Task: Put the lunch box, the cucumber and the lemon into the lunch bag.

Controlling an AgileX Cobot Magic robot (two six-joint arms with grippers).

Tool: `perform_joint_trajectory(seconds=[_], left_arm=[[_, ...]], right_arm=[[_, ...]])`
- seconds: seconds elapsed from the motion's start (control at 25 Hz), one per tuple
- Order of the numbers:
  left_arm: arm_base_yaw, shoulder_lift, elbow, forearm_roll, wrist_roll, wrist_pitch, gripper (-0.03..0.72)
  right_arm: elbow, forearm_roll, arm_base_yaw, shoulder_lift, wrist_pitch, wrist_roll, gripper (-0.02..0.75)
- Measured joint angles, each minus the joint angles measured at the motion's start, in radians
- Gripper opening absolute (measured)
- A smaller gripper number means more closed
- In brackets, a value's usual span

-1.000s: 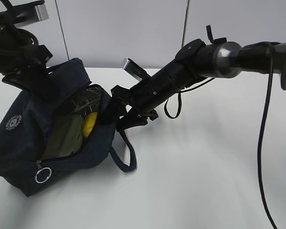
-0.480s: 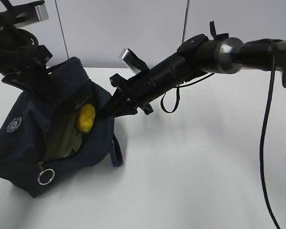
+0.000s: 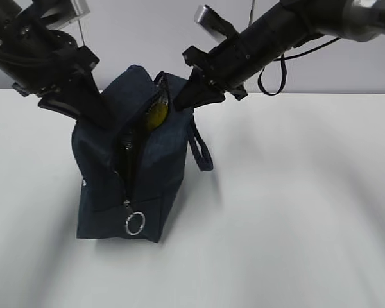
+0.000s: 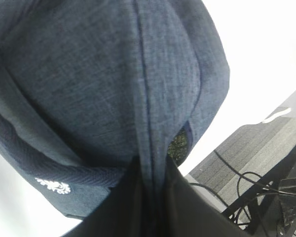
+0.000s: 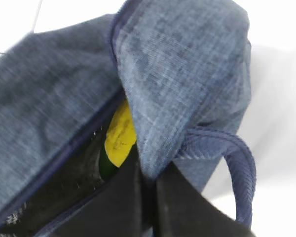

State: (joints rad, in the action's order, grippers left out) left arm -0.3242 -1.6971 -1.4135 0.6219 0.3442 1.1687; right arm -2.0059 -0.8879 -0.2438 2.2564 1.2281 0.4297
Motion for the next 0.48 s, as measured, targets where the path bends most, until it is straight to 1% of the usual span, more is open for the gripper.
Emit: perform_joint_trajectory(seconds=[0.08, 0.16, 0.24, 0.36, 0.48], left_arm=[[-0.033, 0.000, 0.000, 0.020, 0.000, -0.034, 0.016], [-0.049, -0.002, 0.000, 0.055, 0.000, -0.065, 0.016], [-0.054, -0.011, 0.000, 0.096, 0.000, -0.090, 0.016], [-0.054, -0.029, 0.000, 0.118, 0.000, -0.117, 0.016], [-0.054, -0.049, 0.000, 0.127, 0.000, -0.136, 0.016]], right_arm=[[0.000, 0.033, 0.004, -0.022, 0.002, -0.028, 0.003], [0.000, 0.098, 0.004, -0.047, 0.005, -0.060, 0.003], [0.000, 0.161, 0.006, -0.069, 0.012, -0.090, 0.003], [-0.002, 0.256, 0.006, -0.102, 0.018, -0.126, 0.003], [-0.002, 0.293, 0.008, -0.119, 0.022, -0.147, 0.003]])
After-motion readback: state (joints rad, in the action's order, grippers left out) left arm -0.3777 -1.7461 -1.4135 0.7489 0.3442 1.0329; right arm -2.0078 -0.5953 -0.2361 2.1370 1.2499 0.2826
